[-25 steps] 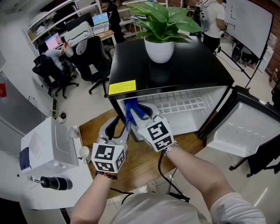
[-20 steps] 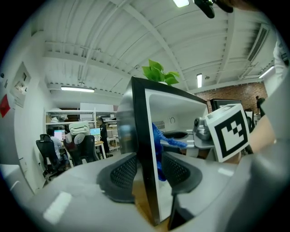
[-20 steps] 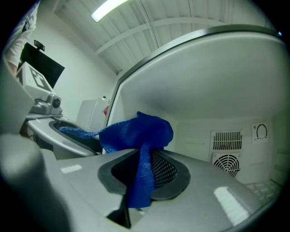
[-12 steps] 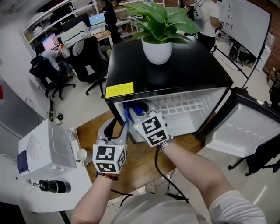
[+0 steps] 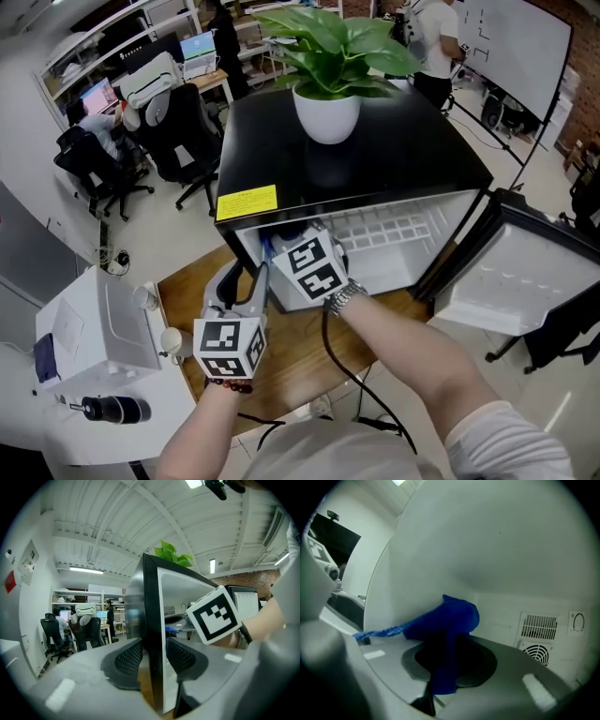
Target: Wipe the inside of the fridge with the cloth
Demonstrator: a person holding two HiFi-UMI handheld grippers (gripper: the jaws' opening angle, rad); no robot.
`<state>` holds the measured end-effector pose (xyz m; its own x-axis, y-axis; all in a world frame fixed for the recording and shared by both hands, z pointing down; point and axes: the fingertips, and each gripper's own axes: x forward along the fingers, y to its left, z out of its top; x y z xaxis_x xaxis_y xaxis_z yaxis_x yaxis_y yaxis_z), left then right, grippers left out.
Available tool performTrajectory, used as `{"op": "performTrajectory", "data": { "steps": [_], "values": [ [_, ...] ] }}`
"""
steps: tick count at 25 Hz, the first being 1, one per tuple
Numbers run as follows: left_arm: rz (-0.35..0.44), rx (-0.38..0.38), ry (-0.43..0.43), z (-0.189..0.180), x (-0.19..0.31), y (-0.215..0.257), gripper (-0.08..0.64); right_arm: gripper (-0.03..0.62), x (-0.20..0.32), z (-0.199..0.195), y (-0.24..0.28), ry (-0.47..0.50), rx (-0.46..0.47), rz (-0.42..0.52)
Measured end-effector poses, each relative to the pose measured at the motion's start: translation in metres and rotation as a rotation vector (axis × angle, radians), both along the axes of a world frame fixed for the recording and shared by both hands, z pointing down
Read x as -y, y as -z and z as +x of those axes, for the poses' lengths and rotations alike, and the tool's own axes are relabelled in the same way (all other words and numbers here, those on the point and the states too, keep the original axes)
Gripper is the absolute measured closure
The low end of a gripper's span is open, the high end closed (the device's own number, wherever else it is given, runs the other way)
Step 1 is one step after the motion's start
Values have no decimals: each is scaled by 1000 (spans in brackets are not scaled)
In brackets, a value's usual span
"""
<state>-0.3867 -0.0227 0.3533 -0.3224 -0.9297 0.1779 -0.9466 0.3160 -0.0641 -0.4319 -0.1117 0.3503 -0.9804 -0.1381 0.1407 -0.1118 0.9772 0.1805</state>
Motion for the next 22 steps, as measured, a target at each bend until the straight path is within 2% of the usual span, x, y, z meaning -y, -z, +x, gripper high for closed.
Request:
{"op": "performTrajectory", "data": {
  "steps": [22],
  "values": [
    [-13, 1, 2, 0, 0, 0, 394, 520, 37, -30, -19, -115, -146, -3]
  ]
}}
